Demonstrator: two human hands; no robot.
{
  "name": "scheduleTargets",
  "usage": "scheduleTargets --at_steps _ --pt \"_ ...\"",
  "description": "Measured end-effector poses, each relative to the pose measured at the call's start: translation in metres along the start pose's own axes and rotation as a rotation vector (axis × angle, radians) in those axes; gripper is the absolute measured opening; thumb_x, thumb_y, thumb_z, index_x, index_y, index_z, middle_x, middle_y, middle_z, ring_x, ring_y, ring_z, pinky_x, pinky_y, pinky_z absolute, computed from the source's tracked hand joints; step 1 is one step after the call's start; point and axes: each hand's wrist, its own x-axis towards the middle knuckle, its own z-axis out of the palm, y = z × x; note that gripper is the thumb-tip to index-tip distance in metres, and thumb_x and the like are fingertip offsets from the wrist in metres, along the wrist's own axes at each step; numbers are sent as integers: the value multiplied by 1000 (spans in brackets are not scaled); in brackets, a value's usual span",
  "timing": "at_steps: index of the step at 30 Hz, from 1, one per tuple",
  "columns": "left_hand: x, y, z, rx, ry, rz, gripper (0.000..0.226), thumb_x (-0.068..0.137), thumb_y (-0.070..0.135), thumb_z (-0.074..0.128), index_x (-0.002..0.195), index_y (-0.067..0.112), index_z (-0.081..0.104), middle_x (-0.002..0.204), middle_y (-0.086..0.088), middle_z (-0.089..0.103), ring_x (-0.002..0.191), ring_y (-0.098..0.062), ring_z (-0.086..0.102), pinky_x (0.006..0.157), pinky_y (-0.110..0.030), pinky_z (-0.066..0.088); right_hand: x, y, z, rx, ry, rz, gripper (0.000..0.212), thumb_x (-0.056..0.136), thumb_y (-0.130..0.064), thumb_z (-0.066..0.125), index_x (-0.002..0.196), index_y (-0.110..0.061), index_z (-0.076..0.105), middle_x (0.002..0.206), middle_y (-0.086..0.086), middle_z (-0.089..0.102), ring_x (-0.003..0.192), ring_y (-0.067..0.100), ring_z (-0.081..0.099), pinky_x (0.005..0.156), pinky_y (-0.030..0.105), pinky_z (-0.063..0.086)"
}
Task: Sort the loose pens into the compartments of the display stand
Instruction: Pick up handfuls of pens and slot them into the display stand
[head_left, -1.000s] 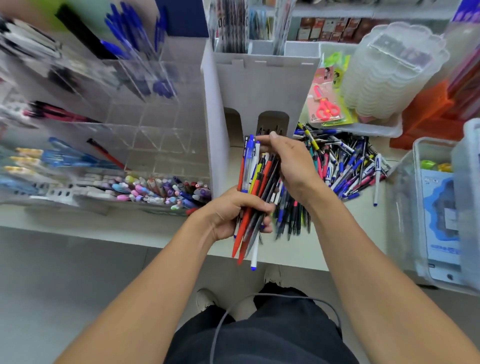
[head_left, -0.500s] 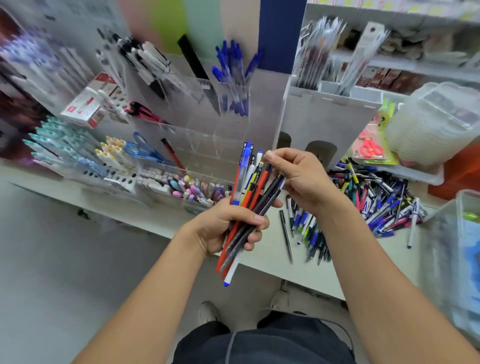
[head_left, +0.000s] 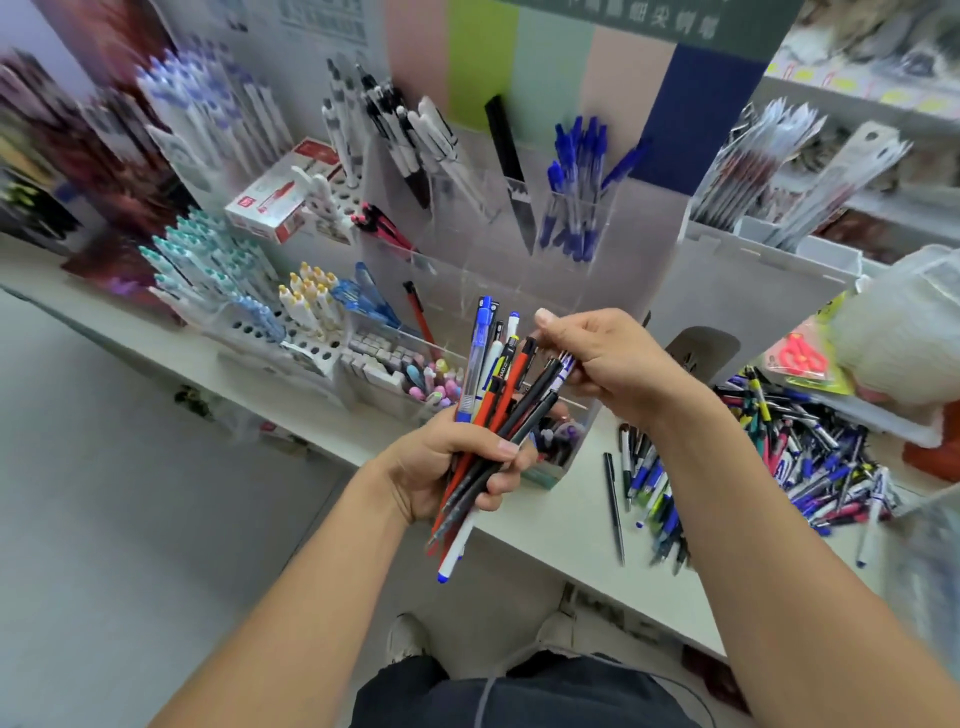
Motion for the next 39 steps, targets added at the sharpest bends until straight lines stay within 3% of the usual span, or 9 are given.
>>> scheduleTargets --at_steps 2,7,14,19,24,28,31,35,39 --pt "-4 2 -7 9 -11 -2 80 70 7 72 142 -6 39 77 -5 56 53 -11 51 43 -20 45 6 -6 -3 -14 41 -47 31 97 -34 65 92 -7 78 62 3 45 50 10 29 43 19 22" --pt "-9 14 -10 44 -54 11 52 73 5 68 123 0 53 78 -7 59 52 -11 52 42 -20 44 12 -21 6 -134 -188 -22 25 85 -33 76 92 -9 77 77 13 46 57 12 33 48 20 26" --pt "-19 21 -28 -44 24 137 58 65 15 88 117 3 65 81 -9 61 51 -11 53 41 -20 44 19 -41 -17 27 173 -214 22 101 -16 60 102 3 70 67 1 58 50 7 37 45 16 30" --pt "-17 21 -31 -158 157 255 72 63 14 90 127 2 59 78 -3 59 54 -9 53 45 -20 46 12 -40 -19 148 354 -291 21 103 -14 55 89 -9 69 66 -3 64 51 9 37 45 17 31" --pt "-1 41 -15 -136 492 402 24 81 11 75 100 4 63 75 -4 56 53 -11 54 46 -22 47 4 -23 -6 335 167 -92 20 103 -7 50 103 -2 68 74 7 68 49 7 32 38 14 29" --pt "5 49 -9 -29 671 491 30 71 14 81 92 5 62 60 -5 55 49 -15 53 47 -26 47 4 -12 4 386 123 -43 18 100 0 49 102 0 67 76 11 68 51 9 28 37 14 26" --pt "3 51 -12 -70 797 529 40 70 20 81 101 3 62 60 -7 56 47 -17 52 47 -26 48 2 -6 2 240 49 -40 17 99 0 53 102 0 69 77 11 69 50 8 31 39 14 28" --pt "-1 51 -20 -41 893 544 15 85 12 76 88 9 62 58 -7 57 48 -18 54 47 -28 49 -2 -4 0 62 -47 -25 13 98 -3 59 99 -2 72 76 11 69 52 10 35 43 16 31" --pt "-4 53 -18 -87 870 576 14 88 8 73 79 11 63 54 -4 56 47 -16 53 46 -26 48 -9 -13 -1 -161 -249 -39 11 97 -5 63 103 -1 71 82 15 72 53 10 44 47 19 34"
